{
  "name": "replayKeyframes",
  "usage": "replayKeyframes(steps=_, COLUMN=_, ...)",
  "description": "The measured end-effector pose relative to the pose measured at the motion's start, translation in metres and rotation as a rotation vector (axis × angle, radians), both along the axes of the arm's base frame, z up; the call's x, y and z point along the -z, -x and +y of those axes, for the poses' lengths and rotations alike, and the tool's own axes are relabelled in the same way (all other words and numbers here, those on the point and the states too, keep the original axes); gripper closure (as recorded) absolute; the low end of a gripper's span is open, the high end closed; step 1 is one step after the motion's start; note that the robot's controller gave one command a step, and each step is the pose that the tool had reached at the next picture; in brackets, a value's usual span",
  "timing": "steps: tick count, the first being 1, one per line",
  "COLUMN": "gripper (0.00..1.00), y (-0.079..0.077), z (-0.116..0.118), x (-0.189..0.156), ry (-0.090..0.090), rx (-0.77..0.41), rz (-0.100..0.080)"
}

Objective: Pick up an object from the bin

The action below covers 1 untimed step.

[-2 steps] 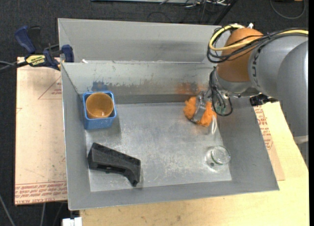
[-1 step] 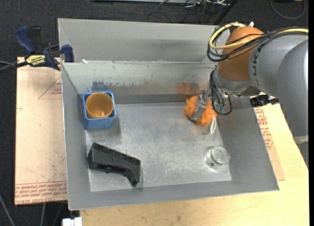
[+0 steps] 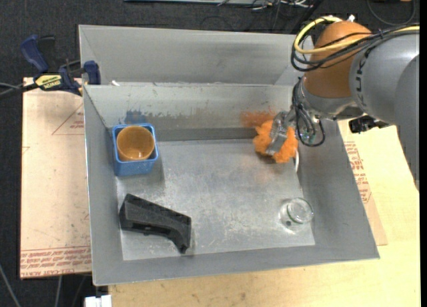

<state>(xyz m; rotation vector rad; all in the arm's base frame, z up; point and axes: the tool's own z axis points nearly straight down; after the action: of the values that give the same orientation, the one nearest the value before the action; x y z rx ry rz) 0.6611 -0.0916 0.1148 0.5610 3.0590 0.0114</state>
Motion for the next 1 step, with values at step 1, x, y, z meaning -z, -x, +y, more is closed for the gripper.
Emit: replayKeyframes(steps=1, gripper=1.0, y=0.0, z=0.0006, x=-0.0575, ry=-0.001, rx=0.061, rz=0.002)
